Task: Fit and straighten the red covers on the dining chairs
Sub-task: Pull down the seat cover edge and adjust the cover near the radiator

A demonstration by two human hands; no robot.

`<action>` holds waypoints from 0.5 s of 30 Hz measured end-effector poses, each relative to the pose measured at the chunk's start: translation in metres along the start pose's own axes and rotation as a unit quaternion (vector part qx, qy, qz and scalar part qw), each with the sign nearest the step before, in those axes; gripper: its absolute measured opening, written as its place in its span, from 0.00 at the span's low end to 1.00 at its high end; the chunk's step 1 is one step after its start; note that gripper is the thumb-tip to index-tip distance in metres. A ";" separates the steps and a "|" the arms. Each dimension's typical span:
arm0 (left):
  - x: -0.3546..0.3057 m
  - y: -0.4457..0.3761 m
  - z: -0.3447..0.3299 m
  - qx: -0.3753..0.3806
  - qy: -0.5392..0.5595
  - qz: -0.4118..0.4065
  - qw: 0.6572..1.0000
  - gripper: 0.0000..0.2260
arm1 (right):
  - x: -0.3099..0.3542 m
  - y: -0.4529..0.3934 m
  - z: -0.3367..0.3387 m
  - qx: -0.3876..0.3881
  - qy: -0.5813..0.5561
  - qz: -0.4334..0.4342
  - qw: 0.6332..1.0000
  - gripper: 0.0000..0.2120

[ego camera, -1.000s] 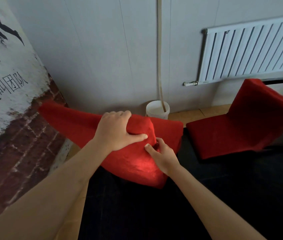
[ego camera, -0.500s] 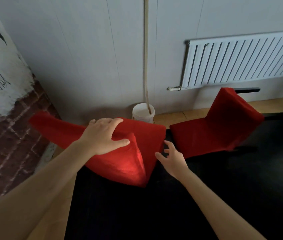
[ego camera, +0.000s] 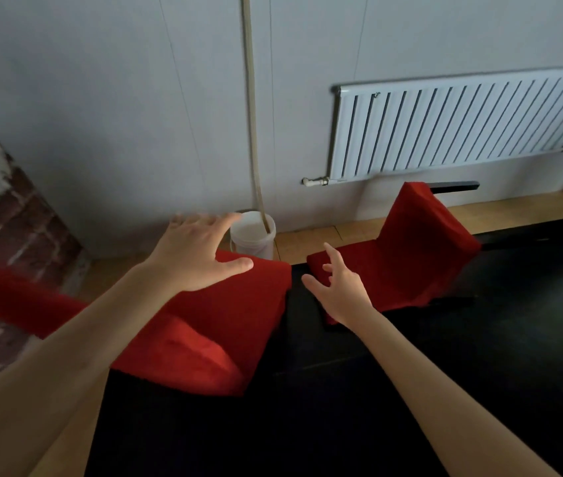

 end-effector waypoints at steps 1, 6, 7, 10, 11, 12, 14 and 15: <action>-0.009 -0.013 -0.001 0.001 0.007 0.003 1.000 0.36 | -0.003 -0.008 0.014 0.003 0.002 0.003 1.000 0.39; -0.056 -0.079 -0.008 0.011 0.041 -0.005 0.999 0.37 | -0.026 -0.048 0.072 -0.003 0.016 0.003 1.000 0.38; -0.064 -0.091 -0.010 0.013 0.048 -0.010 0.999 0.37 | -0.033 -0.054 0.081 -0.006 0.016 0.000 1.000 0.38; -0.083 -0.127 -0.020 0.020 0.065 -0.015 0.998 0.37 | -0.057 -0.074 0.101 -0.011 0.010 -0.013 1.000 0.38; -0.088 -0.140 -0.024 0.020 0.073 -0.017 0.997 0.37 | -0.066 -0.080 0.106 -0.012 0.004 -0.022 1.000 0.38; -0.093 -0.152 -0.029 0.020 0.079 -0.021 0.996 0.37 | -0.075 -0.088 0.110 -0.014 0.001 -0.032 0.999 0.38; -0.102 -0.177 -0.042 0.020 0.087 -0.029 0.996 0.37 | -0.092 -0.103 0.118 -0.016 0.005 -0.048 0.999 0.38; -0.106 -0.191 -0.050 0.022 0.092 -0.031 0.995 0.38 | -0.100 -0.112 0.122 -0.017 0.008 -0.054 0.998 0.38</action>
Point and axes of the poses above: each hand's wrist, its own y-axis away from the middle knuckle, its own z-axis out of the back of the hand, x = y × z, the point moved 6 cm from there along -y, towards the middle knuckle, and after that the axes turned 5 degrees about -y, right-handed, at the moved point
